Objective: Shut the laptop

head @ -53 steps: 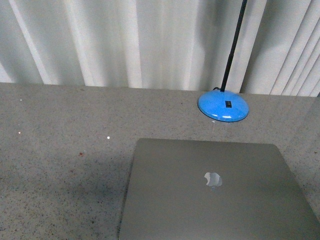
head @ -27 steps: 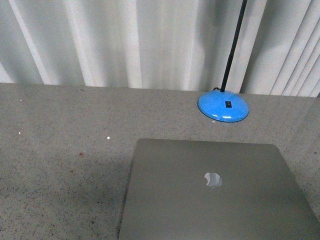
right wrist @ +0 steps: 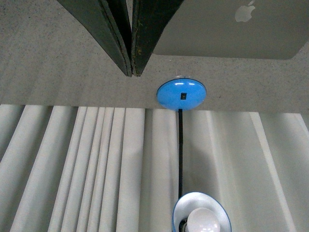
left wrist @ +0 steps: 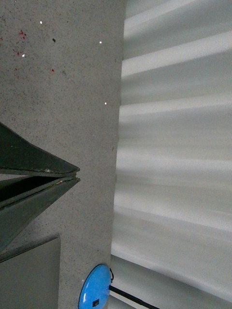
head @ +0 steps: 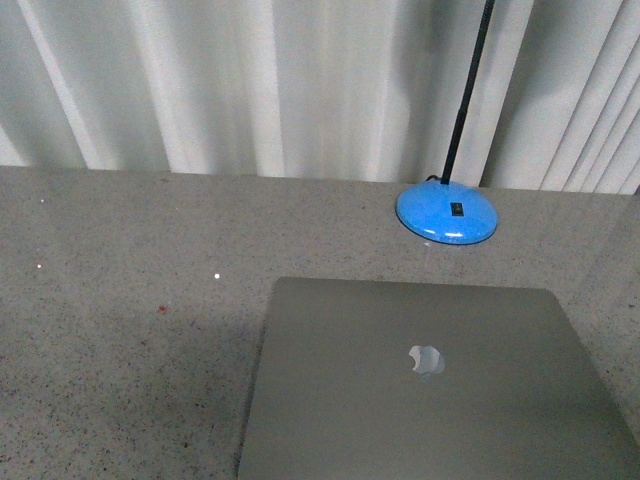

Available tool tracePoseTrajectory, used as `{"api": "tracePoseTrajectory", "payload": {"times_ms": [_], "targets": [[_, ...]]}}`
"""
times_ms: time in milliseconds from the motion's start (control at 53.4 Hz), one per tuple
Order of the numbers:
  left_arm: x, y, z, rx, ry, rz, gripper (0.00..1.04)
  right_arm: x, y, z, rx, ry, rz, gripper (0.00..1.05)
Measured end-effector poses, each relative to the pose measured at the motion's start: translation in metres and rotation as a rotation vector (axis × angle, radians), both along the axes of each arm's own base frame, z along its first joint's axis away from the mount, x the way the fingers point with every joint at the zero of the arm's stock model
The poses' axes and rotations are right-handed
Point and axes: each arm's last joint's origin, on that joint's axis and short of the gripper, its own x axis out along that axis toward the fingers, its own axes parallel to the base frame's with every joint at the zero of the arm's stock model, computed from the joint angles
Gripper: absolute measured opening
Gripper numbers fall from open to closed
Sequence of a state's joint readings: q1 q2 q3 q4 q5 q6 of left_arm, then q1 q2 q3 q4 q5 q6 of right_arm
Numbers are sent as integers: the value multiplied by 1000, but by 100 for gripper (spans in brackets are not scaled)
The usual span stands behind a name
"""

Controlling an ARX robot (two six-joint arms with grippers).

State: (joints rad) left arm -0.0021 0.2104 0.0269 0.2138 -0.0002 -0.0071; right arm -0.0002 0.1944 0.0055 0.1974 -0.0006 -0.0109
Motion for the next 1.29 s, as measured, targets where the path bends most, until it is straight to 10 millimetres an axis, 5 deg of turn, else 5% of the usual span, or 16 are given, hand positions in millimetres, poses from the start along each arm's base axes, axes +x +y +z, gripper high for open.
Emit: {"api": "tracePoseTrajectory", "payload": {"times_ms": [580,786,1104,1291], "targets": [[-14,0,-3,0,5,0,4,-12,0,-3,-1,7,1,4],[-14,0,-3,0,6,0,42,-12,0,-3,0,6,1,46],[-14,0,-3,0,6,0,96,-12,0,-3,0,6,1,97],[-14,0,-3,3,6,0,98,-12,0,-3,0,6,1,97]]}}
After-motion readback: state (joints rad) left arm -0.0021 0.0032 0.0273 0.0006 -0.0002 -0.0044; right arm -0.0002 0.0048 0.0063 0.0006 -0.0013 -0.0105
